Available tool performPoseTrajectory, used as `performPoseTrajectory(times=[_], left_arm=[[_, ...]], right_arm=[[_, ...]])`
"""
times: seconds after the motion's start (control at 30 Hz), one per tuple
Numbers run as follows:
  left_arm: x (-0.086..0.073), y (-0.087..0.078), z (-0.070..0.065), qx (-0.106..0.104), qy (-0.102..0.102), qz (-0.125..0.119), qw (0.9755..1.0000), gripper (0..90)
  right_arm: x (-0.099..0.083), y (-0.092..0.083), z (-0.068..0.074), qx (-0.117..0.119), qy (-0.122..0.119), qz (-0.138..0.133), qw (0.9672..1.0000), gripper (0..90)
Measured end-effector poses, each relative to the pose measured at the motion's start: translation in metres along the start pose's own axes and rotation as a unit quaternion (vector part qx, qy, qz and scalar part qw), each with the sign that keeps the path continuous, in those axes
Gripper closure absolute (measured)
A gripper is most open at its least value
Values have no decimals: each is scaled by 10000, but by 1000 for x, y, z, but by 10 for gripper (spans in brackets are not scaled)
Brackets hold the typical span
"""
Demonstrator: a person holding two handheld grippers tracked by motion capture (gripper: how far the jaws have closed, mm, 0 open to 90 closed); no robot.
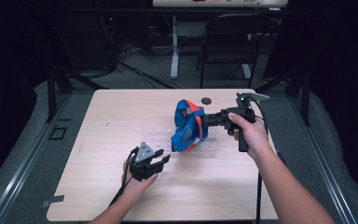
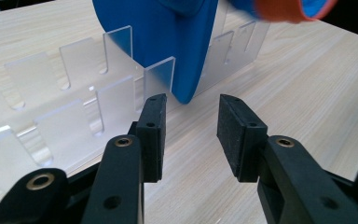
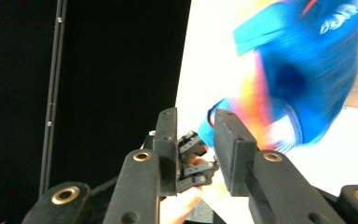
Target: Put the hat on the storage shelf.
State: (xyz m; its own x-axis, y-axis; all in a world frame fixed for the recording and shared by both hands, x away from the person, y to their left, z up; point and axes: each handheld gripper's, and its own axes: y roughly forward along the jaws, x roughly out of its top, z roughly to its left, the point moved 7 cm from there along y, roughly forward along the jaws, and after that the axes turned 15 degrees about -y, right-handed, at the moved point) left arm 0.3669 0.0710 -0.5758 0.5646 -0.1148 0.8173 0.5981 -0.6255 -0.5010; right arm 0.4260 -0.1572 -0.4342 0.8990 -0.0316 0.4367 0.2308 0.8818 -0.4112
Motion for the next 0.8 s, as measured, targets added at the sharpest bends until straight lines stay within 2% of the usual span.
performPoseTrajectory(times=[0.03,0.1,0.13,0.27,0.37,0.53,0.8], left_arm=[[0,0,0,8,-60,-20,10000,615],[-1,-1,3,30,-29,2,10000,610],[-1,-1,3,28,-102,3,9999,610],[-1,-3,6,49,-91,5,9999,601],[-2,-4,6,47,-96,10,9999,591],[-3,-4,9,89,-110,29,9999,571],[-5,-5,13,119,-156,86,9998,552]], right_arm=[[-1,0,-1,-50,-12,-27,10000,695],[-4,-2,-5,-186,-61,-19,9998,685],[-5,-2,-6,-220,-95,-21,9997,682],[-10,-3,-14,-389,-163,-47,9991,632],[-14,-3,-19,-601,-265,-95,9978,595],[-22,-1,-27,-734,-381,-103,9965,544],[-35,0,-37,-998,-587,-103,9932,521]])
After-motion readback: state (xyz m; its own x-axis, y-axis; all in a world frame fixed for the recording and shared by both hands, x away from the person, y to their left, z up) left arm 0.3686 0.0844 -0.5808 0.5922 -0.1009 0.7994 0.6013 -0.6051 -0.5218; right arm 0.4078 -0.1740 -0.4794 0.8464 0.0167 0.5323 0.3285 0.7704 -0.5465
